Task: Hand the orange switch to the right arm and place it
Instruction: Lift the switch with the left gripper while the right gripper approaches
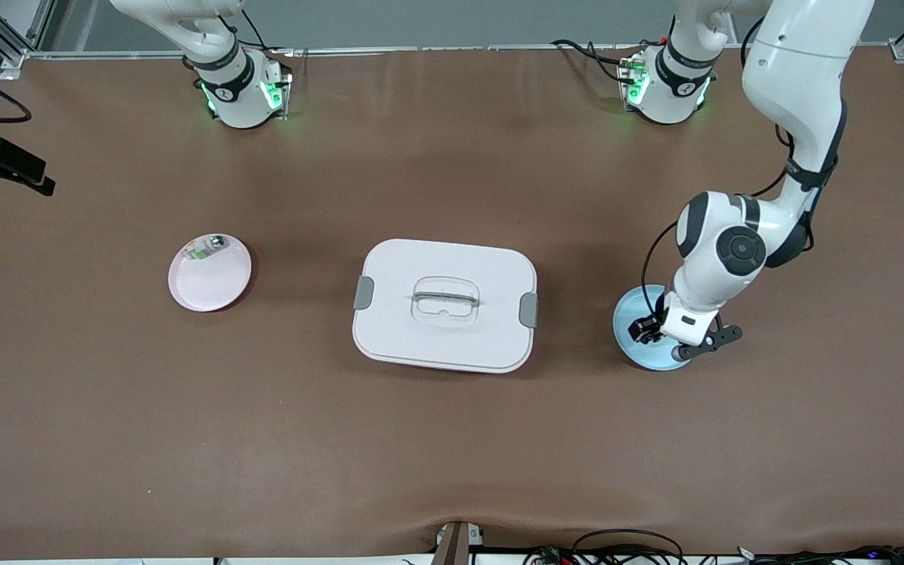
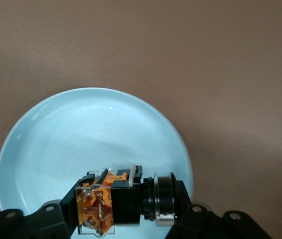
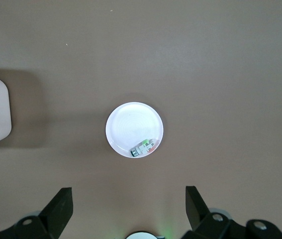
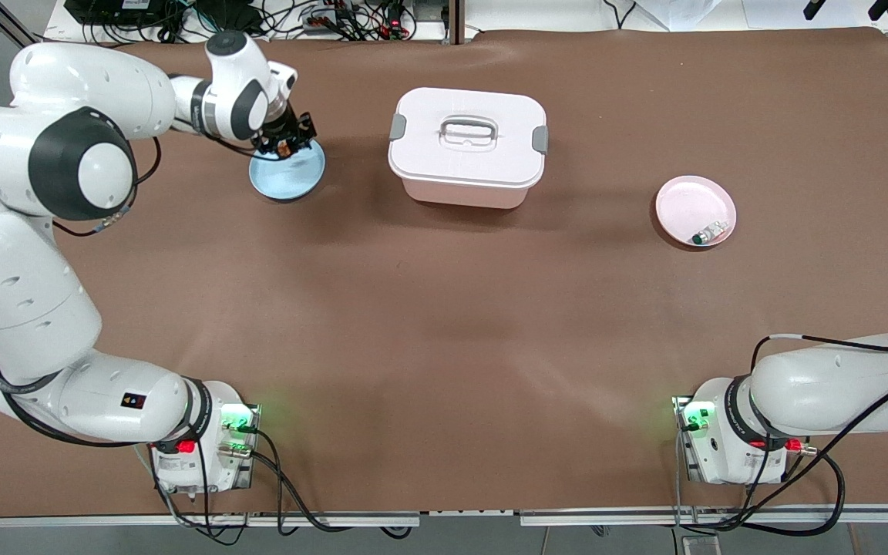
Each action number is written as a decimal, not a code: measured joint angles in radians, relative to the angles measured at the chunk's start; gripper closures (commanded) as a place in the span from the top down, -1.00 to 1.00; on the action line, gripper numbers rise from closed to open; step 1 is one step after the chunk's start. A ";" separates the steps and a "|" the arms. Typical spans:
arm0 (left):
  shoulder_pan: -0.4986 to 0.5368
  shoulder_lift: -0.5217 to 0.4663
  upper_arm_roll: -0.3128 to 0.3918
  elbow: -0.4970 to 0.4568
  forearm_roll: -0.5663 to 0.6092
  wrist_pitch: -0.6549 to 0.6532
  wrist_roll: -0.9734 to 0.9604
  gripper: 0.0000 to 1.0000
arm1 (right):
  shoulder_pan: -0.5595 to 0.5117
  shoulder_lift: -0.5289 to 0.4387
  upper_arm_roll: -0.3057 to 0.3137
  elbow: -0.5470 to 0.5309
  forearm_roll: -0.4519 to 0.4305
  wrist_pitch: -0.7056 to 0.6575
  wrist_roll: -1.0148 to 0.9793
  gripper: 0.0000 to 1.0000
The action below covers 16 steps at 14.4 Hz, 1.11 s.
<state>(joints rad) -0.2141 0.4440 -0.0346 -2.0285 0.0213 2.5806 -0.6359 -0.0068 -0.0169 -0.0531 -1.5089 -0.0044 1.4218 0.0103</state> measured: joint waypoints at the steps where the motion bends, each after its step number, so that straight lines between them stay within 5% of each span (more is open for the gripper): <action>1: -0.023 -0.019 0.000 0.017 0.000 -0.028 -0.037 -1.00 | 0.000 0.000 -0.001 0.000 0.000 0.000 0.000 1.00; 10: -0.128 -0.082 -0.009 0.360 -0.002 -0.454 -0.289 -1.00 | 0.008 0.000 -0.001 0.000 0.000 0.000 -0.001 1.00; 16: -0.142 -0.080 -0.126 0.509 -0.096 -0.563 -0.540 -1.00 | 0.090 0.012 0.005 -0.001 0.000 -0.006 -0.001 1.00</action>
<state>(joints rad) -0.3558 0.3643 -0.1607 -1.5199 -0.0744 2.0172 -1.1758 0.0833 -0.0053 -0.0485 -1.5103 -0.0044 1.4155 0.0096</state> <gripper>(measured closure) 0.269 0.000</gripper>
